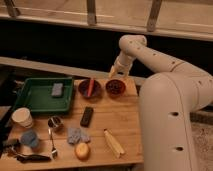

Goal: Place grapes in metal cup

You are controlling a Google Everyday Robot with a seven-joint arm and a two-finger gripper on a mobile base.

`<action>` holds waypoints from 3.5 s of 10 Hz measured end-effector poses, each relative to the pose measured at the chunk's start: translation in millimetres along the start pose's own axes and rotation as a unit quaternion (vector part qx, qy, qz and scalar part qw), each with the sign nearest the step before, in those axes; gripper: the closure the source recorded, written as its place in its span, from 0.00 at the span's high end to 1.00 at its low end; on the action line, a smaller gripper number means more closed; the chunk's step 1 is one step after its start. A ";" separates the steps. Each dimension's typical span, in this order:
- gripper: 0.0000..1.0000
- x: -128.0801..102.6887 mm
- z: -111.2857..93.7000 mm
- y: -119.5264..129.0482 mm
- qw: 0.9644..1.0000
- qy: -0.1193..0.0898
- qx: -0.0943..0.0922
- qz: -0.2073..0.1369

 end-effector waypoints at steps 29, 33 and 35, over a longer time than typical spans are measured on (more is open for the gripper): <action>0.00 0.0 0.8 8.6 0.993 0.025 -0.115 -0.005; 0.00 11.2 -59.2 41.7 0.991 -0.014 -0.126 -0.052; 0.00 32.1 -73.4 76.6 0.986 -0.013 -0.138 -0.098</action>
